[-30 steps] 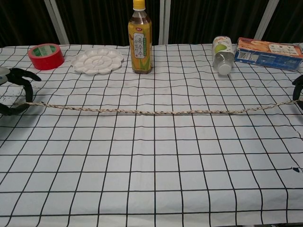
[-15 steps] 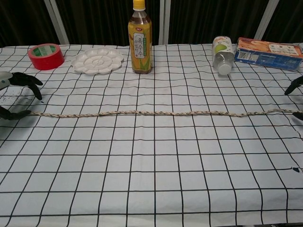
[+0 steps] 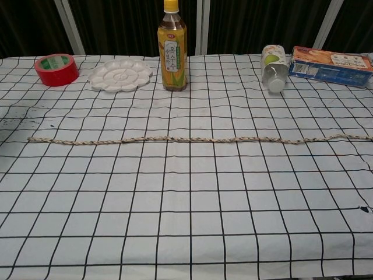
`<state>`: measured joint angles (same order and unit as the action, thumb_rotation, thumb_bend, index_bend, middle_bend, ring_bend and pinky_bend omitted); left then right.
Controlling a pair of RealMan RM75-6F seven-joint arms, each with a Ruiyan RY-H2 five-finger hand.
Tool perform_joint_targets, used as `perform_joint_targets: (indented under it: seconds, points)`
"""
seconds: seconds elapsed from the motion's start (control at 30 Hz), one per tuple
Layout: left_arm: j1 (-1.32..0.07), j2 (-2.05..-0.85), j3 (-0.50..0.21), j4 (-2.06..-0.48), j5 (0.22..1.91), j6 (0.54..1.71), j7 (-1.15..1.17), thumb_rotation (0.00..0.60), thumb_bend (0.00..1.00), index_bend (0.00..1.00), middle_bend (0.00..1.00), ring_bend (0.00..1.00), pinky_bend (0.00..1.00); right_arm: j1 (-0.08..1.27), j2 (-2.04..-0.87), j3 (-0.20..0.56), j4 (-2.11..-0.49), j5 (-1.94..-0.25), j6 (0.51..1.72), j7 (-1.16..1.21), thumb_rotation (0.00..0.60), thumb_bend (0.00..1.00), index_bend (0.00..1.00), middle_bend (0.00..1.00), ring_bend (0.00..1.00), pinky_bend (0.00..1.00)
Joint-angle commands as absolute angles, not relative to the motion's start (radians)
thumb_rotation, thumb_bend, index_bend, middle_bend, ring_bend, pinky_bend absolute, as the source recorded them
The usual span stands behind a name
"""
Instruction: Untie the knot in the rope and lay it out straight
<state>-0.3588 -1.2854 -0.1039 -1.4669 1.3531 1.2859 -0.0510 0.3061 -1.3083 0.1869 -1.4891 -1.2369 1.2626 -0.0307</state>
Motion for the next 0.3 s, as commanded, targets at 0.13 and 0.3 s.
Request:
perform_joint_targets:
  seconds: [0.13,0.3]
  points:
    - [-0.227,-1.166,-0.086,-1.587,1.354,1.451,0.027,0.600,0.18,0.27,0.09,0.00,0.00,0.188,-1.154,0.137,-1.630,-1.362,1.426,0.031,0.600,0.20,0.21,0.12,0.00,0.00]
    - [-0.147,-1.151,-0.051,-1.653,1.367,1.534,0.049,0.600,0.18,0.27,0.09,0.00,0.00,0.126,-1.117,0.108,-1.673,-1.402,1.503,0.038,0.600,0.20,0.21,0.12,0.00,0.00]
